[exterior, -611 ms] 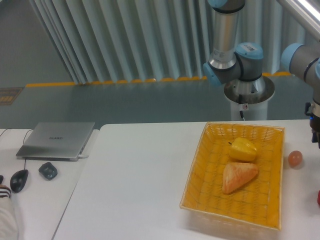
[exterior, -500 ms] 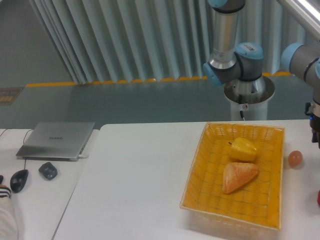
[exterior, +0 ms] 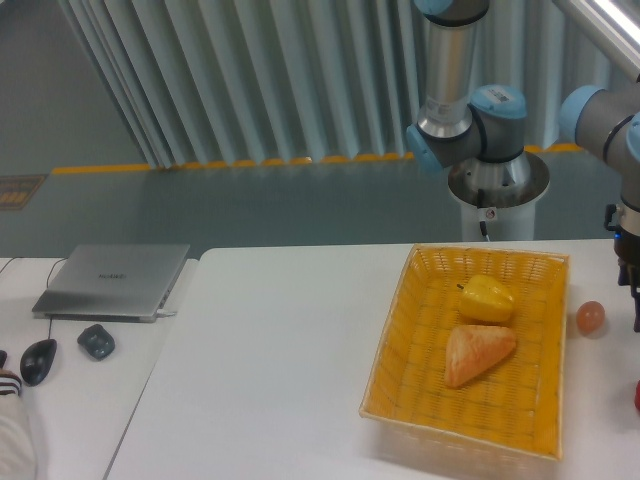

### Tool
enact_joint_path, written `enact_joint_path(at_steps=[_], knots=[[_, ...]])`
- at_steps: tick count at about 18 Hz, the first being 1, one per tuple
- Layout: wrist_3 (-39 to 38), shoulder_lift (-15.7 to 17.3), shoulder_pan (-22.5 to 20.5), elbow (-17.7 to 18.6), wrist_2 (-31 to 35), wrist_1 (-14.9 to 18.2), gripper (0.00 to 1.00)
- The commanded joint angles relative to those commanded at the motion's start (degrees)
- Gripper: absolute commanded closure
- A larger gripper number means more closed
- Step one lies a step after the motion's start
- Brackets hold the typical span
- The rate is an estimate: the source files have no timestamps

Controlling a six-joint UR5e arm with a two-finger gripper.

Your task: Place the triangular bread on the table

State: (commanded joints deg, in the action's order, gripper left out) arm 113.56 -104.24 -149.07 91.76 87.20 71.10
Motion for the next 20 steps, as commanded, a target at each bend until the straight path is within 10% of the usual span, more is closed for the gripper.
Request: enact_joint_path(at_steps=[20], knots=[[-46.74,2.2,14.14,3.08,-3.26,-0.7,0.0]])
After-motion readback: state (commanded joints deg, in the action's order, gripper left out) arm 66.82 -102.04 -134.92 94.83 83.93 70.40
